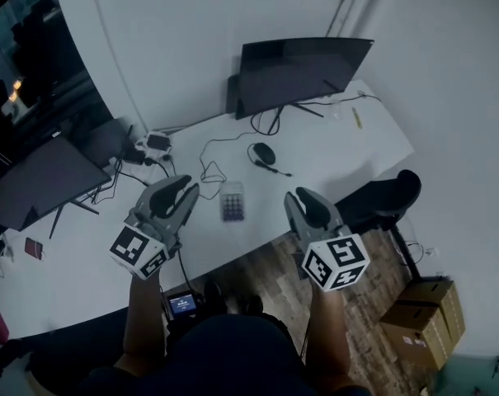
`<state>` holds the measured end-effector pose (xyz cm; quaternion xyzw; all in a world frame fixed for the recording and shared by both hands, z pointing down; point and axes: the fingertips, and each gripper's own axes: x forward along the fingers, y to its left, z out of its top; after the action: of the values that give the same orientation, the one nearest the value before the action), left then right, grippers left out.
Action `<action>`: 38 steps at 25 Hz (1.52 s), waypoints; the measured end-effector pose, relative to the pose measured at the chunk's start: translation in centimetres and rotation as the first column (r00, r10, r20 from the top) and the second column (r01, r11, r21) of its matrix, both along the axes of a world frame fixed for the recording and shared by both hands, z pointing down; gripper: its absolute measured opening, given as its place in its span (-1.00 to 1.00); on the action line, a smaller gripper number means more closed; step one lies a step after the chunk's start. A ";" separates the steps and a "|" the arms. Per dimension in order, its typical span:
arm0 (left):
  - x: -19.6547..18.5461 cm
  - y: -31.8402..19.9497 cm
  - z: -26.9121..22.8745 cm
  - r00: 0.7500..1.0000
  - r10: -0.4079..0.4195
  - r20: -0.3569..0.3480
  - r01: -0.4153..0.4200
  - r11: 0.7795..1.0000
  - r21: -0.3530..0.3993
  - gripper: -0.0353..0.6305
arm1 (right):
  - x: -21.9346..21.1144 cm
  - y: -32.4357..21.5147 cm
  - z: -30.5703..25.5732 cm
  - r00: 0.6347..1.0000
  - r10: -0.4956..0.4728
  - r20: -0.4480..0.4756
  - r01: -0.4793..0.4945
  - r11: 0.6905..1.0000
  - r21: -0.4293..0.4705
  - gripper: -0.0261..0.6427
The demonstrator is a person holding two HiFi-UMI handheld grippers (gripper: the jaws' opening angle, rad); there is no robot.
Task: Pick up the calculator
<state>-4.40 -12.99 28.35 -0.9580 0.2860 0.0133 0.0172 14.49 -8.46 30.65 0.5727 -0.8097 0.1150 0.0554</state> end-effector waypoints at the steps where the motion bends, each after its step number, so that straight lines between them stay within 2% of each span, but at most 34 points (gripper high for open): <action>1: -0.1 -0.4 0.2 1.000 0.010 -0.005 -0.010 1.000 -0.005 -0.67 | -0.1 -0.1 0.2 1.000 0.011 -0.004 -0.011 1.000 -0.005 -0.63; 8: -0.9 -2.5 1.6 0.997 0.059 -0.046 -0.060 0.998 -0.034 -0.67 | -1.4 -0.8 1.1 0.998 0.060 -0.035 -0.061 0.997 -0.043 -0.63; 14: -1.3 -3.5 2.9 0.997 0.055 -0.059 -0.059 0.996 -0.069 -0.67 | -2.0 -2.2 2.2 0.998 0.043 -0.048 -0.047 0.996 -0.078 -0.63; 20: -2.4 -4.6 4.5 0.999 -0.014 -0.039 0.011 0.996 -0.092 -0.67 | -2.5 -5.2 4.3 0.999 -0.026 -0.023 0.024 0.994 -0.107 -0.63; 28: -2.6 -6.1 7.2 0.994 -0.108 -0.002 0.107 0.982 -0.154 -0.67 | -2.8 -9.0 7.7 0.992 -0.127 0.024 0.129 0.978 -0.163 -0.63; 38: -0.6 -7.7 12.6 0.987 -0.152 0.052 0.160 0.955 -0.251 -0.67 | -1.8 -11.6 14.1 0.980 -0.179 0.090 0.197 0.943 -0.268 -0.63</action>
<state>-5.05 -20.72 40.94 -0.9269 0.3596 -0.0403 -0.1000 12.71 -20.08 44.71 0.4755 -0.8381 0.2393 0.1191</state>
